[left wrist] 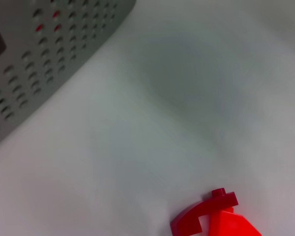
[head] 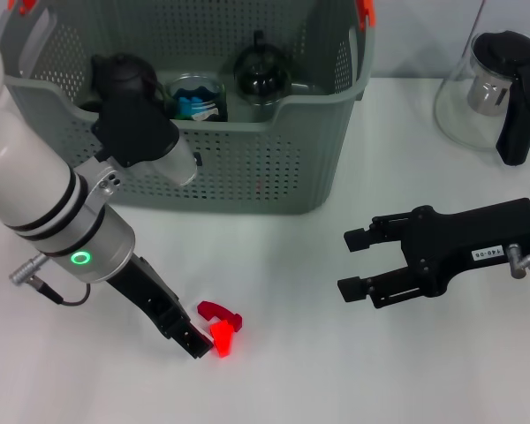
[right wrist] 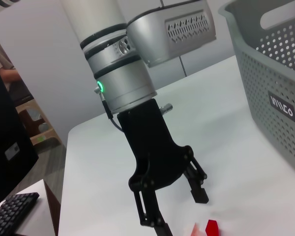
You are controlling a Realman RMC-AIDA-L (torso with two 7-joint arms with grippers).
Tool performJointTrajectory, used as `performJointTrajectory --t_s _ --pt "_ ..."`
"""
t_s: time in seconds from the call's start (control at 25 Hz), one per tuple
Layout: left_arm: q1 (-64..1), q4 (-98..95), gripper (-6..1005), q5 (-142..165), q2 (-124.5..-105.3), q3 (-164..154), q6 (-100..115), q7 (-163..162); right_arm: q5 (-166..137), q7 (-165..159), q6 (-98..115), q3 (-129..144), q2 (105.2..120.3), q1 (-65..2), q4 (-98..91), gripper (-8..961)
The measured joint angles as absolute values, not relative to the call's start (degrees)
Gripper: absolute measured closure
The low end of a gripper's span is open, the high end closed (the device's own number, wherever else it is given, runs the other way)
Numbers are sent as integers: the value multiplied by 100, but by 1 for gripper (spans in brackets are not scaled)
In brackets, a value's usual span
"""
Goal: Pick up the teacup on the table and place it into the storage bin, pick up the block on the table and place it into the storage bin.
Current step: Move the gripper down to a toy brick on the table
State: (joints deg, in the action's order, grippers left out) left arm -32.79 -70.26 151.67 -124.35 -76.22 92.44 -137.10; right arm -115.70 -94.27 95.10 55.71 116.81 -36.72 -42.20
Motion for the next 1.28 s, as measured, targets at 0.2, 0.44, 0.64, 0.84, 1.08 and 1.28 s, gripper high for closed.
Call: performJointTrajectory --t_s 0.2,0.44,0.64,0.84,1.08,1.28 --pt "-3287 -7015 78 15229 -12437 -7818 9213 -14001 -11566 -9412 9509 5564 11677 -3680 -4221 88" --pt "-3265 -7007 81 15356 -12434 -8077 9046 -14295 -11566 -9411 9509 5563 11673 -3672 -4220 88" --pt "-3251 -7033 82 15653 -12437 -8380 8921 -14611 -11566 -9394 9519 5563 11672 -3658 -4218 89" --pt "-3244 -7117 83 15631 -12452 -8523 8934 -14701 -11567 -9384 9537 5563 11668 -3650 -4218 89" --pt "-3180 -7445 83 15598 -12463 -8670 9091 -14816 -11567 -9379 9553 5563 11663 -3633 -4221 88" --pt "-3168 -7538 84 15550 -12463 -8829 9221 -15014 -11567 -9377 9554 5563 11660 -3631 -4224 89"
